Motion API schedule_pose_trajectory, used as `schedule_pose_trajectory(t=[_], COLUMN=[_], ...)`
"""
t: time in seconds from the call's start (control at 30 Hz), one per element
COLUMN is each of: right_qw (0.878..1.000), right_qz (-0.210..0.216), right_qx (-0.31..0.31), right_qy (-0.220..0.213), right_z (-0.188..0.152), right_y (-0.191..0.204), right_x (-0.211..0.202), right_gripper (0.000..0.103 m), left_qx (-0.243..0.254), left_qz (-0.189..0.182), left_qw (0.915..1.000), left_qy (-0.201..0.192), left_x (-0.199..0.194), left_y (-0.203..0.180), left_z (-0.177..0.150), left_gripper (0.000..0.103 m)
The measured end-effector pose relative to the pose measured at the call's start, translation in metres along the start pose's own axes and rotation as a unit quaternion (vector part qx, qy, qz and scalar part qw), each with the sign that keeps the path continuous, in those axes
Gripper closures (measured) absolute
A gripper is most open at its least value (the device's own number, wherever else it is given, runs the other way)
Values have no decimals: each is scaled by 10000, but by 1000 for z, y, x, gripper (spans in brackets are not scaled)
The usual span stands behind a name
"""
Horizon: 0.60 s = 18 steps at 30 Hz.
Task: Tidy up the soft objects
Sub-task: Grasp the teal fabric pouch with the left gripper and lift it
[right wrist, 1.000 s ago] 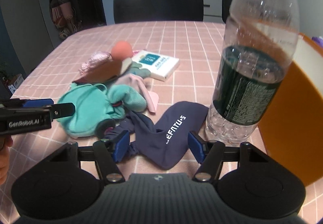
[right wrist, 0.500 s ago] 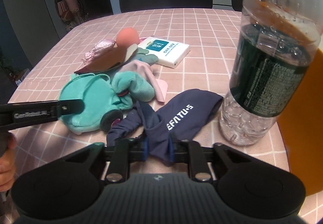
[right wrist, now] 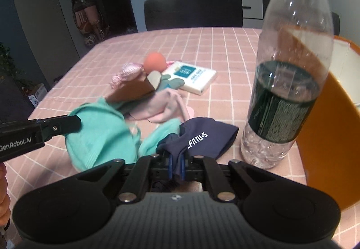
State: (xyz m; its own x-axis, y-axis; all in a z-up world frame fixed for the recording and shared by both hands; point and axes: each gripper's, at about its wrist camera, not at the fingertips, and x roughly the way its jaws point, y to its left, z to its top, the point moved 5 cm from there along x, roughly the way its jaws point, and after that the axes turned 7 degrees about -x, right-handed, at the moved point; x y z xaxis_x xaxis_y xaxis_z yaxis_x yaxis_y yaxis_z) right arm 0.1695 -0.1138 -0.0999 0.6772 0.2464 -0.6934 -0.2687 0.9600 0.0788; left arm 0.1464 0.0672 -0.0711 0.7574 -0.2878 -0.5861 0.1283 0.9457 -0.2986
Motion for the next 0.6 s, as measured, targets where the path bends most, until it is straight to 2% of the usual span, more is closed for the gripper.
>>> schedule_pose_trajectory(t=[0.1, 0.2, 0.27, 0.33, 0.4, 0.43, 0.5, 0.57, 0.6], right_qw=[9999, 9997, 9995, 9988, 9982, 9982, 9985, 9990, 9994], right_qz=[140, 236, 241, 294, 311, 310, 273, 232, 168], right_qx=[-11, -6, 23, 71, 102, 95, 50, -42, -106], right_qy=[-86, 14, 207, 379, 504, 513, 462, 374, 296], right_z=[2, -2, -9, -19, -28, -31, -33, -32, -31], right_y=[4, 5, 5, 6, 7, 8, 8, 8, 8], right_x=[-13, -12, -3, 6, 12, 13, 11, 8, 5], right_gripper=[99, 99, 99, 98, 97, 93, 91, 72, 57], left_qx=[40, -137, -180, -220, -349, -312, -170, -146, -118], left_qz=[-187, -528, -422, -228, -127, -52, 126, 269, 346], left_qw=[9998, 9983, 9985, 9989, 9984, 9983, 9981, 9974, 9971], left_qy=[-33, 204, 295, 340, 432, 483, 578, 649, 664], left_x=[-13, -16, -10, -6, -3, -1, 3, 7, 9], left_y=[-5, -4, 1, 8, 16, 18, 19, 22, 23], left_z=[2, 1, -3, -9, -14, -17, -24, -30, -32], left_gripper=[93, 93, 93, 88, 76, 71, 44, 28, 22])
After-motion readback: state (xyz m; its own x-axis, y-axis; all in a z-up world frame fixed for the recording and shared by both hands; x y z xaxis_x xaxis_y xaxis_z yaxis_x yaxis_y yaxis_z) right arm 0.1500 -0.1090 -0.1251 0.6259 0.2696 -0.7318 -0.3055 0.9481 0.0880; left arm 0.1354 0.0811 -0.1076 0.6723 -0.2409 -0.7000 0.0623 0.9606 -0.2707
